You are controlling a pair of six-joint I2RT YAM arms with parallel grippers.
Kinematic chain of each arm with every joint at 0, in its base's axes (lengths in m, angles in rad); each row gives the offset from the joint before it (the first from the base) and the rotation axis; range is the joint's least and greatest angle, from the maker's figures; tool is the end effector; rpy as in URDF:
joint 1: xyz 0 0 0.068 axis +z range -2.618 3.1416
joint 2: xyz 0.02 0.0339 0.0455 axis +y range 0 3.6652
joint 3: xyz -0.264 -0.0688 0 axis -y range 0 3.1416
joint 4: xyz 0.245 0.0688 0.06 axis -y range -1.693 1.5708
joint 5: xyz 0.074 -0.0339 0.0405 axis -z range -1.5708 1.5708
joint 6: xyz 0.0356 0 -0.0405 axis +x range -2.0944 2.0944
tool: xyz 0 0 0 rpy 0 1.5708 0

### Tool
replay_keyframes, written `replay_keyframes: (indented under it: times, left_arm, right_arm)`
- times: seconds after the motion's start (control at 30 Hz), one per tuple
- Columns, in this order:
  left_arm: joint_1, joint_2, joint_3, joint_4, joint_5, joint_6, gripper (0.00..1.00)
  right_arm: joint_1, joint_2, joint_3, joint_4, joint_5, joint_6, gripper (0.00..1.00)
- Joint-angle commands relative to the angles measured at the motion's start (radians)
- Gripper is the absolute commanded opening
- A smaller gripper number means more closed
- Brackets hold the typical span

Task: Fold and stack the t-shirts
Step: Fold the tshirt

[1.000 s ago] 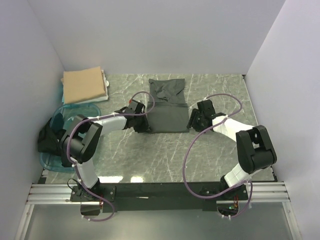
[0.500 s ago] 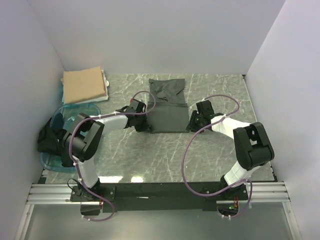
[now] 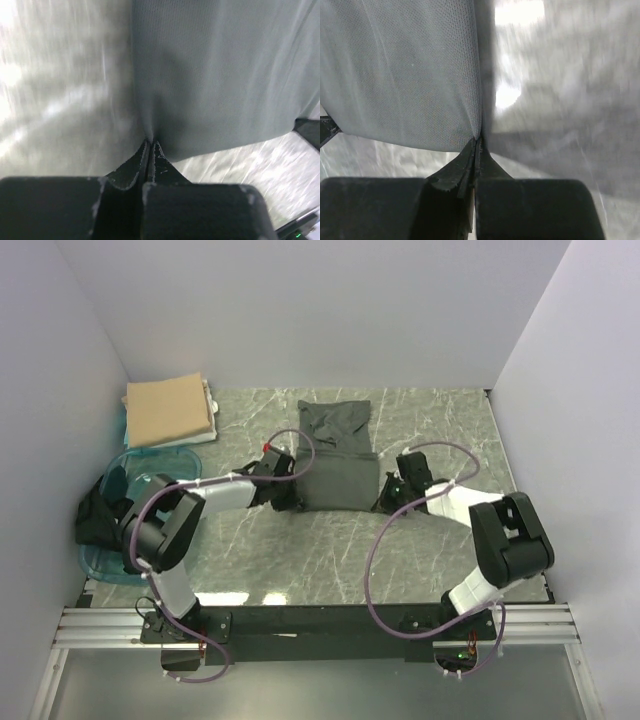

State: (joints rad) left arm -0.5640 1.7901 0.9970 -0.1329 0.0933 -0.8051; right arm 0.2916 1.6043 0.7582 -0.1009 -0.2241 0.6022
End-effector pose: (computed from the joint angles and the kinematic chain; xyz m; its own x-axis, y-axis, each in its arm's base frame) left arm 0.3007 -0.1941 0.1512 -0.8859 -0.2889 -0.3629 -0.0853 0.8704 -0.4849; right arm 0.2848 0.0937 0.1455 -0.8699 0.3155 -0.3792 0.1069 0.8710 0.4795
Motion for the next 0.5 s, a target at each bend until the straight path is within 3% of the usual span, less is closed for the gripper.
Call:
replay_keyframes:
  times: [0.0, 0.17, 0.37, 0.47]
  left_arm:
    - [-0.056, -0.102, -0.075, -0.008, -0.055, 0.018, 0.01]
    - [-0.118, -0.266, -0.225, -0.004, -0.058, -0.038, 0.01]
    - [-0.258, -0.512, -0.356, -0.157, -0.184, -0.189, 0.01]
    - [-0.315, -0.633, -0.421, -0.122, -0.124, -0.209, 0.01]
  right_arm:
    - [0.000, -0.102, -0.075, -0.028, -0.032, -0.010, 0.00]
    - [0.032, -0.236, -0.206, -0.068, -0.052, -0.013, 0.00]
    - [0.099, -0.521, -0.347, -0.209, -0.023, 0.044, 0.00]
    - [0.156, -0.674, -0.375, -0.293, -0.008, 0.094, 0.00]
